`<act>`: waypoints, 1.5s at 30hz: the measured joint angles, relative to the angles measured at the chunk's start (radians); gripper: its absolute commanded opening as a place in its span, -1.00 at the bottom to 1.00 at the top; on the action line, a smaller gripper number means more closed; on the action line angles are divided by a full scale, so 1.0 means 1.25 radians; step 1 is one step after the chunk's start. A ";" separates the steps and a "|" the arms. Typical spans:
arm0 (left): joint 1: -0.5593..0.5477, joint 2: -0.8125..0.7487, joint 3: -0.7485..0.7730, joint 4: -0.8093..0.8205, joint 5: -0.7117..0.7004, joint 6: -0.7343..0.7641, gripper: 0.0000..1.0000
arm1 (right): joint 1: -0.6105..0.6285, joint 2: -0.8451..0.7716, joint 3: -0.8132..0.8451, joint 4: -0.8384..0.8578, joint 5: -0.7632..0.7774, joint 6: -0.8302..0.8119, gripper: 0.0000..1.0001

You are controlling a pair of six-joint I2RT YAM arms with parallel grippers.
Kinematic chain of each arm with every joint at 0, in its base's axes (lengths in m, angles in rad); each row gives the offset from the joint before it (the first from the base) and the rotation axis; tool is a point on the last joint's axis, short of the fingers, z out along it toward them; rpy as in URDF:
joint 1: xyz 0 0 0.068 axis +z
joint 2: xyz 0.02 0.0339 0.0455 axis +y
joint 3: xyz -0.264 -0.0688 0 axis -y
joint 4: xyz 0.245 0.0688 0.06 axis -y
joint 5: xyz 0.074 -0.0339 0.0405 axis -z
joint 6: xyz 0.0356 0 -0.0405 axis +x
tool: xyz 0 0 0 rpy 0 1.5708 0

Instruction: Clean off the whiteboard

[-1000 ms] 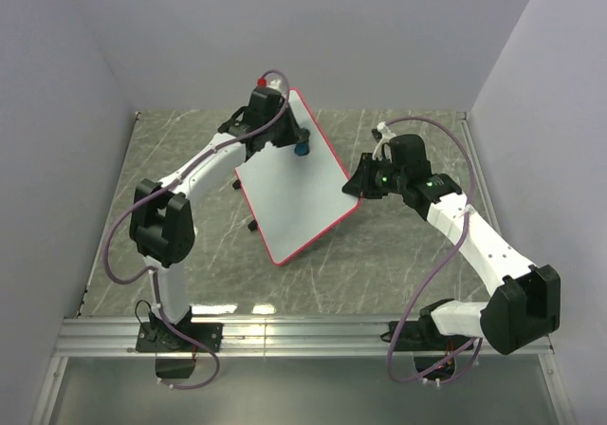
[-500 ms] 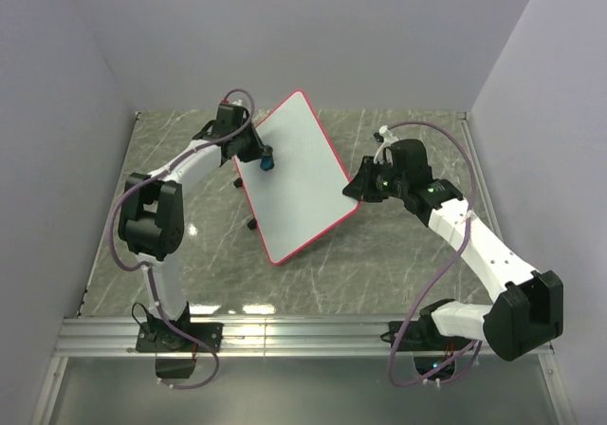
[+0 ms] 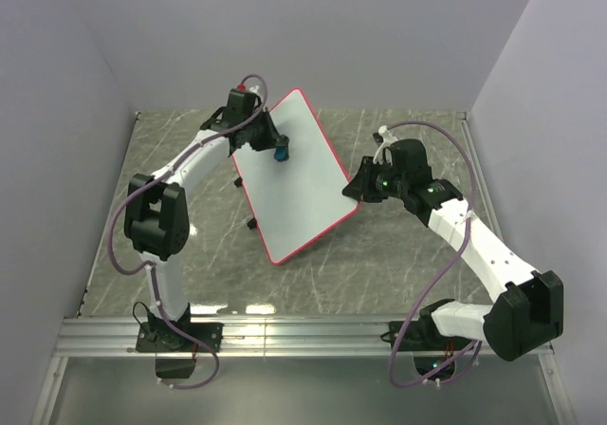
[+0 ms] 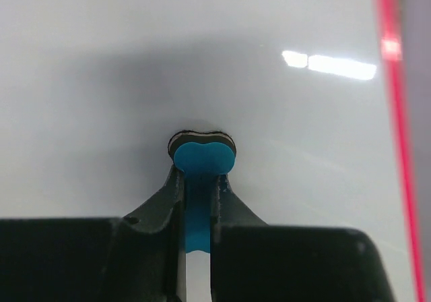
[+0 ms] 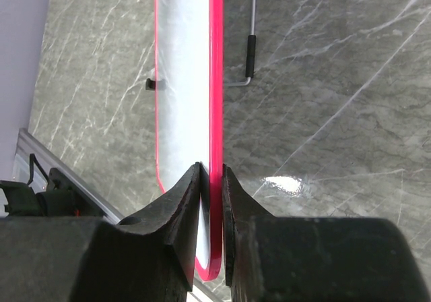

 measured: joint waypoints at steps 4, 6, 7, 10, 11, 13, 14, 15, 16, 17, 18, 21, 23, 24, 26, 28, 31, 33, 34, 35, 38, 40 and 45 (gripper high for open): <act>-0.036 -0.031 0.041 -0.031 0.001 0.000 -0.99 | 0.000 0.000 0.002 -0.001 0.000 0.000 -1.00; -0.038 -0.057 0.052 -0.060 -0.009 0.000 -0.99 | 0.000 0.000 0.002 -0.001 0.002 0.000 -1.00; -0.037 -0.072 0.055 -0.074 -0.024 0.000 -0.88 | 0.000 0.000 0.002 -0.002 0.002 0.000 -0.77; -0.025 -0.134 0.045 -0.119 -0.090 -0.003 -0.27 | 0.001 0.000 0.005 -0.004 0.003 0.001 -0.09; -0.019 -0.156 0.031 -0.128 -0.105 -0.003 -0.15 | 0.002 0.000 0.005 -0.007 0.013 0.001 0.05; -0.002 -0.221 -0.036 -0.132 -0.135 -0.009 0.12 | 0.002 0.000 0.006 -0.023 0.026 -0.010 0.22; 0.007 -0.251 -0.075 -0.132 -0.150 -0.010 0.17 | 0.002 0.000 0.006 -0.029 0.031 -0.013 0.25; 0.017 -0.286 -0.124 -0.136 -0.167 -0.012 0.18 | 0.003 0.000 0.006 -0.035 0.038 -0.015 0.27; 0.026 -0.311 -0.159 -0.145 -0.180 -0.015 0.19 | 0.004 0.000 0.009 -0.044 0.044 -0.016 0.31; 0.040 -0.337 -0.200 -0.147 -0.194 -0.015 0.19 | 0.004 0.000 0.015 -0.055 0.049 -0.018 0.33; 0.051 -0.358 -0.237 -0.148 -0.208 -0.015 0.18 | 0.004 -0.001 0.022 -0.064 0.055 -0.019 0.33; 0.084 -0.398 -0.330 -0.157 -0.238 -0.016 0.18 | 0.004 -0.016 0.059 -0.093 0.079 -0.023 0.36; 0.098 -0.413 -0.390 -0.157 -0.260 -0.016 0.17 | 0.004 -0.040 0.082 -0.106 0.094 -0.025 0.40; 0.102 -0.417 -0.419 -0.156 -0.271 -0.017 0.17 | 0.004 -0.057 0.092 -0.109 0.102 -0.026 0.41; 0.104 -0.419 -0.488 -0.141 -0.292 -0.024 0.20 | 0.004 -0.097 0.105 -0.114 0.116 -0.027 0.41; 0.105 -0.417 -0.542 -0.135 -0.307 -0.034 0.24 | 0.004 -0.143 0.107 -0.122 0.123 -0.027 0.41; 0.108 -0.399 -0.597 -0.136 -0.331 -0.049 0.23 | 0.004 -0.198 0.099 -0.134 0.135 -0.027 0.41; 0.113 -0.374 -0.604 -0.136 -0.338 -0.057 0.23 | 0.004 -0.241 0.069 -0.137 0.143 -0.026 0.41; 0.114 -0.370 -0.604 -0.134 -0.339 -0.058 0.24 | 0.004 -0.256 0.054 -0.144 0.145 -0.025 0.41; 0.116 -0.369 -0.604 -0.133 -0.339 -0.058 0.26 | 0.004 -0.271 0.039 -0.149 0.148 -0.023 0.41; 0.117 -0.393 -0.604 -0.126 -0.334 -0.058 0.32 | 0.004 -0.310 -0.005 -0.180 0.158 -0.018 0.41; 0.117 -0.423 -0.594 -0.129 -0.326 -0.057 0.34 | 0.004 -0.333 -0.021 -0.207 0.167 -0.016 0.41; 0.117 -0.483 -0.531 -0.141 -0.291 -0.058 0.40 | 0.004 -0.381 -0.020 -0.239 0.203 -0.011 0.41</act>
